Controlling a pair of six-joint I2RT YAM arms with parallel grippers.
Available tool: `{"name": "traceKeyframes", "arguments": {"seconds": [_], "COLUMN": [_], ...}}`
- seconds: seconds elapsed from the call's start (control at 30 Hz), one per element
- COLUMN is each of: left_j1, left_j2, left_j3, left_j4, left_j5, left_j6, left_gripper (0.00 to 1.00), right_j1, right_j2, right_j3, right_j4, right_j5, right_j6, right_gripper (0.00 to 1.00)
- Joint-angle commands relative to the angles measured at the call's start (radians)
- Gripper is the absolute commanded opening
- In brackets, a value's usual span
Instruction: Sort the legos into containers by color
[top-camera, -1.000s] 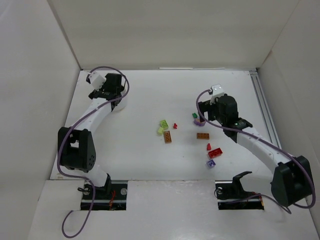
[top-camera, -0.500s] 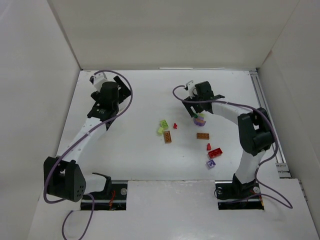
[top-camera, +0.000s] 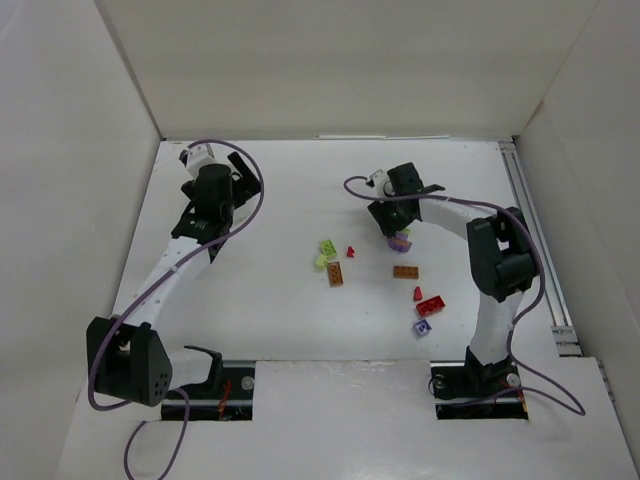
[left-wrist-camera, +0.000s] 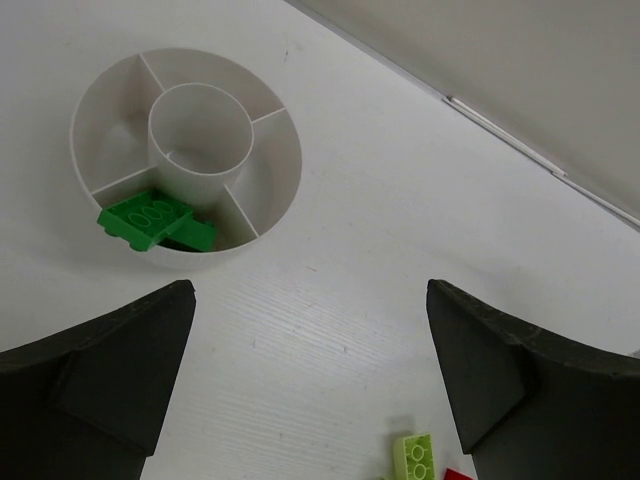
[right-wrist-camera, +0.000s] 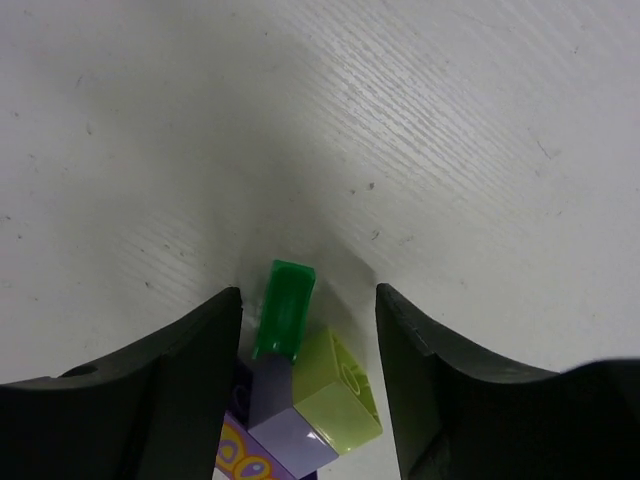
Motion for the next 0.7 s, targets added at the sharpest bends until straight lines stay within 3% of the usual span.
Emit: {"name": "traceKeyframes", "arguments": {"seconds": [0.0, 0.03, 0.07, 0.23, 0.43, 0.67], "left_j1": [0.014, 0.014, 0.014, 0.014, 0.014, 0.014], "left_j2": [-0.013, -0.013, -0.013, -0.013, -0.022, -0.053], "left_j3": [-0.012, -0.012, -0.012, -0.012, -0.012, -0.061], "left_j4": [0.043, 0.043, 0.043, 0.043, 0.043, 0.117], "left_j5": [0.015, 0.015, 0.015, 0.015, 0.073, 0.257], "left_j6": [0.018, 0.018, 0.018, 0.027, 0.037, 0.093], "left_gripper": [1.0, 1.0, 1.0, 1.0, 1.0, 1.0], "right_j1": [-0.004, -0.004, -0.004, -0.004, -0.004, -0.004], "right_j2": [-0.018, -0.018, -0.027, -0.038, -0.122, -0.282], "right_j3": [-0.019, -0.033, -0.033, -0.033, -0.067, -0.153], "right_j4": [-0.071, -0.071, -0.071, -0.071, 0.027, 0.192], "right_j5": [-0.026, -0.035, -0.035, -0.023, -0.136, -0.352], "right_j6": [0.007, 0.016, 0.016, 0.027, 0.002, -0.053], "right_gripper": [0.61, 0.5, 0.49, 0.2, 0.12, 0.11]}}
